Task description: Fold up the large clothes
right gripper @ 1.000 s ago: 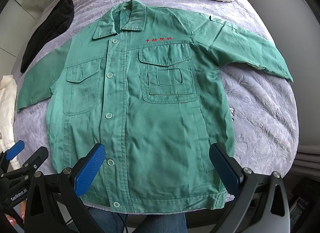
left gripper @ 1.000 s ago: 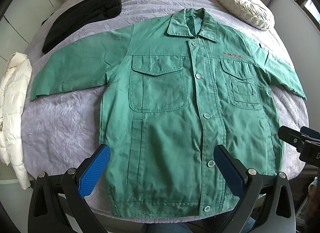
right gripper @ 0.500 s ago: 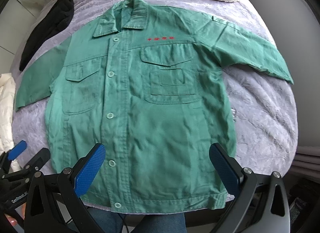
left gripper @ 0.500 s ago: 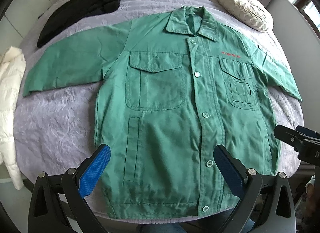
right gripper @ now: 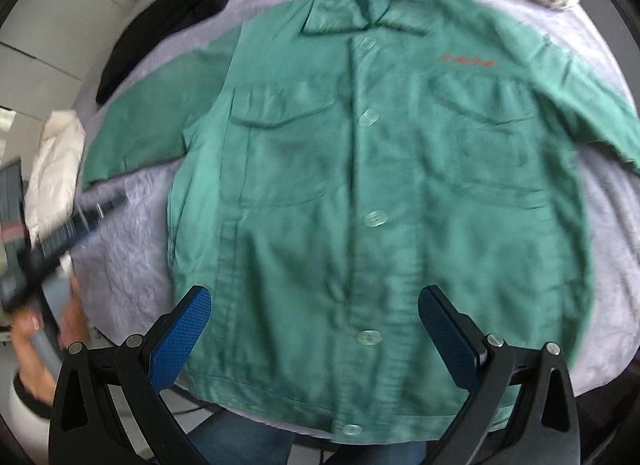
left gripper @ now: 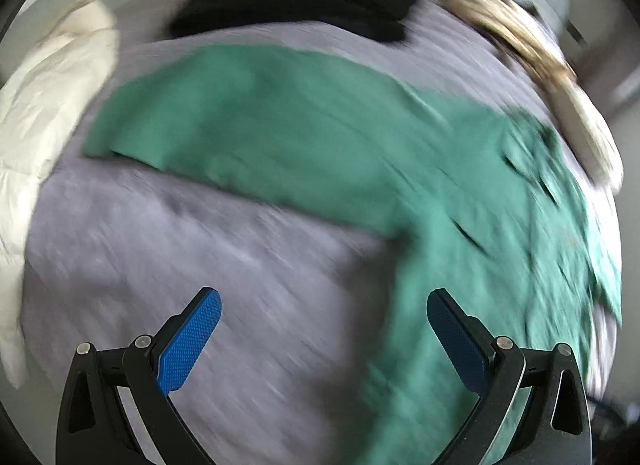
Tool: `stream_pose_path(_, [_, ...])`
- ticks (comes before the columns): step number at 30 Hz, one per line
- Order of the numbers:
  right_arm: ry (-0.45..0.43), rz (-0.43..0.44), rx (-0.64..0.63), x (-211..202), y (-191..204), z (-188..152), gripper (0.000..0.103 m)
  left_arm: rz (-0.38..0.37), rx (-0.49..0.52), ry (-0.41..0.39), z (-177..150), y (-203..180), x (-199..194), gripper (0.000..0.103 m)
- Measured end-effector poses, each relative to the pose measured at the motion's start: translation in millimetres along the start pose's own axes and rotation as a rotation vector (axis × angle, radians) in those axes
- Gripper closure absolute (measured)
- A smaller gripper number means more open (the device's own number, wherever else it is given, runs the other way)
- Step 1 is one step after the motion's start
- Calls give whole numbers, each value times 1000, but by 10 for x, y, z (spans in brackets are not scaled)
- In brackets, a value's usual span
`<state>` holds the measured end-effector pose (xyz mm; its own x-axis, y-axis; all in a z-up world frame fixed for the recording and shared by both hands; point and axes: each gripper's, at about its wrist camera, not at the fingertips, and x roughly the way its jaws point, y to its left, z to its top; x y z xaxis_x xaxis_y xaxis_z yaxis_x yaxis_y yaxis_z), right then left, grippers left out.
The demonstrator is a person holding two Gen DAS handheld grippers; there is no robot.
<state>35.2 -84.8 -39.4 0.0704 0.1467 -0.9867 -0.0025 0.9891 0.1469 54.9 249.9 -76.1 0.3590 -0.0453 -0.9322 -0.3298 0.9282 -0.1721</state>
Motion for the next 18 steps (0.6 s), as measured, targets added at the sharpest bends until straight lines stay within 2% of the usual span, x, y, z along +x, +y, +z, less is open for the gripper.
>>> stream_pose_path(3, [33, 12, -14, 247, 234, -24, 0, 43, -81, -70, 362, 521, 183, 0])
stream_pose_path(6, [61, 15, -39, 443, 415, -41, 0, 60, -150, -98, 650, 980, 418, 0])
stream_pose_path(8, [91, 0, -68, 585, 533, -62, 0, 44, -215, -109, 818, 1281, 579, 0])
stream_pose_path(12, [107, -13, -104, 770, 667, -78, 0, 28, -326, -142, 942, 1635, 753, 1])
stream_pose_path(13, [106, -16, -111, 797, 688, -78, 0, 30, -353, -151, 940, 1671, 772, 13])
stream_pose_path(14, [105, -19, -115, 823, 703, -74, 0, 30, -376, -162, 950, 1728, 778, 39])
stream_pose_path(15, [104, -17, -116, 845, 709, -61, 0, 20, -394, -158, 966, 1768, 808, 52])
stream_pose_path(16, [101, -11, -117, 865, 719, -58, 0, -10, -410, -162, 965, 1801, 821, 79])
stream_pose_path(17, [96, -6, -115, 888, 732, -48, 0, -73, -433, -185, 956, 1847, 799, 95])
stream_pose_path(18, [90, 1, -113, 895, 732, -41, 0, -94, -435, -201, 974, 1869, 771, 95])
